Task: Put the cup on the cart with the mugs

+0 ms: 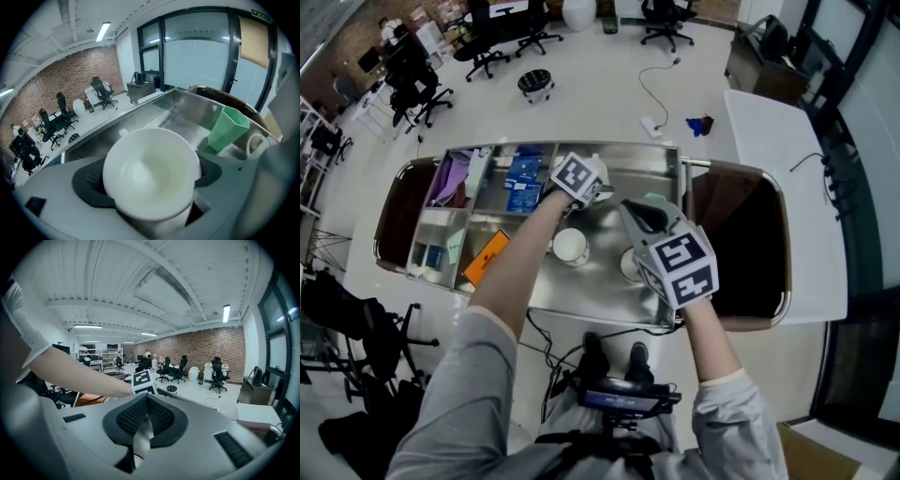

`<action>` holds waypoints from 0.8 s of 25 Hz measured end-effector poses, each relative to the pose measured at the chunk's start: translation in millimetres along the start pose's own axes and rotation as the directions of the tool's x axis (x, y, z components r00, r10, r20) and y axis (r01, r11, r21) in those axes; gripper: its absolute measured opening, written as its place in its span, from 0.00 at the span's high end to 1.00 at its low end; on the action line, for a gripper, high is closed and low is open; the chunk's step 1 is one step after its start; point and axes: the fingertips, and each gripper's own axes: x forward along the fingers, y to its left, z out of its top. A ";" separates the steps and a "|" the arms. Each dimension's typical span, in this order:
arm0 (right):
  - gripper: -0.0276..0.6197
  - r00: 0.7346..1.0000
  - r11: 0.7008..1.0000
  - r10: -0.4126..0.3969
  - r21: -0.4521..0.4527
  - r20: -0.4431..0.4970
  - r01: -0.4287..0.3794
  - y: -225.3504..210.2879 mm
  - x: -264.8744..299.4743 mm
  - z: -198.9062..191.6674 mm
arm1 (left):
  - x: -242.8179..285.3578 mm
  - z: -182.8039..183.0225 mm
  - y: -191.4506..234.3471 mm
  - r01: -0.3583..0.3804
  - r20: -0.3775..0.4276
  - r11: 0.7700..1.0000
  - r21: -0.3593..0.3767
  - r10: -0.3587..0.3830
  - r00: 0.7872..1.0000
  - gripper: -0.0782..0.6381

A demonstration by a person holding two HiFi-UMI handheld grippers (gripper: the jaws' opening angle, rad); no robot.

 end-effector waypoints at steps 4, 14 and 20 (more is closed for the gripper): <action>0.95 1.000 1.000 0.004 0.011 -0.008 -0.003 -2.1 -3.1 -3.7 | 0.0 2.6 0.9 -0.024 0.010 1.000 -0.012 0.024 1.000 0.24; 0.95 1.000 1.000 0.007 0.016 -0.025 -0.006 -1.7 -5.6 -11.3 | -22.5 9.0 1.8 -0.068 0.018 0.998 0.017 0.067 0.998 0.22; 0.95 1.000 1.000 0.005 0.019 -0.002 -0.005 -3.9 -17.0 -12.9 | -73.1 16.8 -4.7 -0.139 0.050 0.990 0.002 0.139 0.989 0.22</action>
